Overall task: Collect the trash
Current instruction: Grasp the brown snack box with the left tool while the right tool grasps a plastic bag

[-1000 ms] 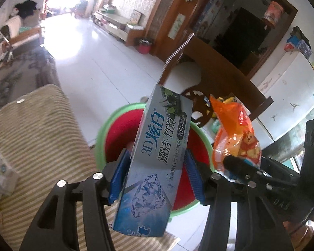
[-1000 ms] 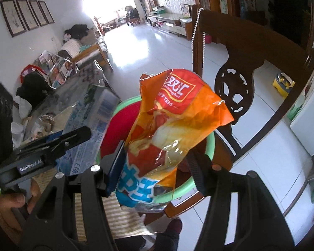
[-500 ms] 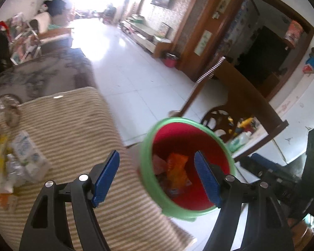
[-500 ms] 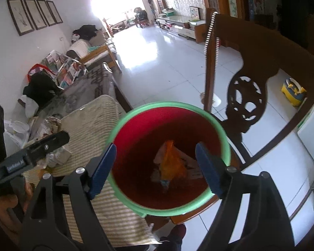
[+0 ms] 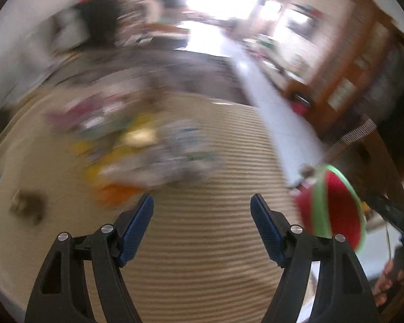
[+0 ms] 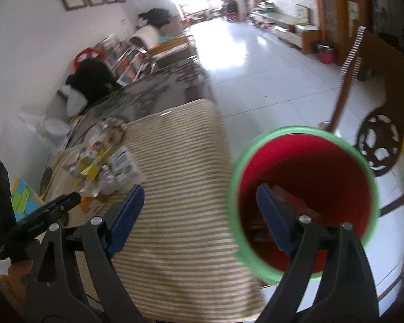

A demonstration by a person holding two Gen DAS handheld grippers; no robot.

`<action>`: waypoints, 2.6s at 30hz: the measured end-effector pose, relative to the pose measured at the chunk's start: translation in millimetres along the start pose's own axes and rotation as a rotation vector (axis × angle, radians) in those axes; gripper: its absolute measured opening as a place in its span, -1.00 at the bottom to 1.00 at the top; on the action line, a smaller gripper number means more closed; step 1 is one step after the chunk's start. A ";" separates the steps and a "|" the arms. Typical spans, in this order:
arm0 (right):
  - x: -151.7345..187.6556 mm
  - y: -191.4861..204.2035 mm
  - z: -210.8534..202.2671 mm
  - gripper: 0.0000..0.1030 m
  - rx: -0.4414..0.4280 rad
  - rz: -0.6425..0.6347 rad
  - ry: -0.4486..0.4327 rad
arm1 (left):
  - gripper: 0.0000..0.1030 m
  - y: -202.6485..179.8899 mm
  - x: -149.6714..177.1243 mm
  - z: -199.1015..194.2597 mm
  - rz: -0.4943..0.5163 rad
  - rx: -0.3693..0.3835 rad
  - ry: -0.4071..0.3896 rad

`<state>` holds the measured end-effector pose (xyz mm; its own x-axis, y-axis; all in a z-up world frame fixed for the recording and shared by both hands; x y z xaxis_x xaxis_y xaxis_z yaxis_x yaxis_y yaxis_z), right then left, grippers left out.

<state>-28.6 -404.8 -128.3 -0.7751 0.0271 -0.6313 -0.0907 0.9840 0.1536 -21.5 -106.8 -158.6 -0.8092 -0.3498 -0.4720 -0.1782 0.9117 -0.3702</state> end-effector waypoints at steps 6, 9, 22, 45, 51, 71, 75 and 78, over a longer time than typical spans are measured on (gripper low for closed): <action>-3.5 70.1 25.8 0.64 -0.035 -0.039 0.037 | 0.38 170.4 -19.3 -11.5 -0.518 -0.178 -0.047; -3.4 100.0 34.1 0.65 -0.036 -0.057 0.049 | 0.39 237.3 -24.8 -5.7 -0.715 -0.242 -0.025; -11.3 186.5 60.1 0.65 0.033 -0.066 0.070 | 0.26 249.2 -62.5 72.0 -0.590 -0.142 0.176; -95.3 297.1 234.9 0.45 -0.212 -0.064 0.293 | -0.68 225.7 -110.6 74.9 -0.016 -0.059 0.177; -79.5 293.4 274.4 0.44 -0.245 0.044 0.381 | -0.11 230.2 -104.8 79.8 -0.032 -0.057 0.184; -88.2 280.1 133.2 -0.54 -0.242 -0.056 0.042 | -0.91 189.1 -104.3 56.2 0.013 0.038 0.150; -83.7 271.4 102.1 -0.54 -0.211 -0.081 -0.019 | -0.91 168.6 -103.1 41.7 0.055 0.065 0.116; -79.1 261.8 88.4 -0.54 -0.179 -0.084 -0.041 | -0.91 153.2 -103.8 30.6 0.088 0.078 0.081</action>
<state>64.2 -133.8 -105.4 -0.7345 -0.0426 -0.6773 -0.2659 0.9363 0.2295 52.3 62.6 -190.8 -0.8627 -0.2481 -0.4407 -0.0634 0.9176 -0.3925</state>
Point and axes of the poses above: each gripper's, at about its wrist camera, not at the fingertips, and z roughly the way its jaws point, y to its left, x to its underside, the point moved 4 cm from there along z, roughly the way its jaws point, and after that the axes turned 13 degrees about -z, right-handed, at the moved point
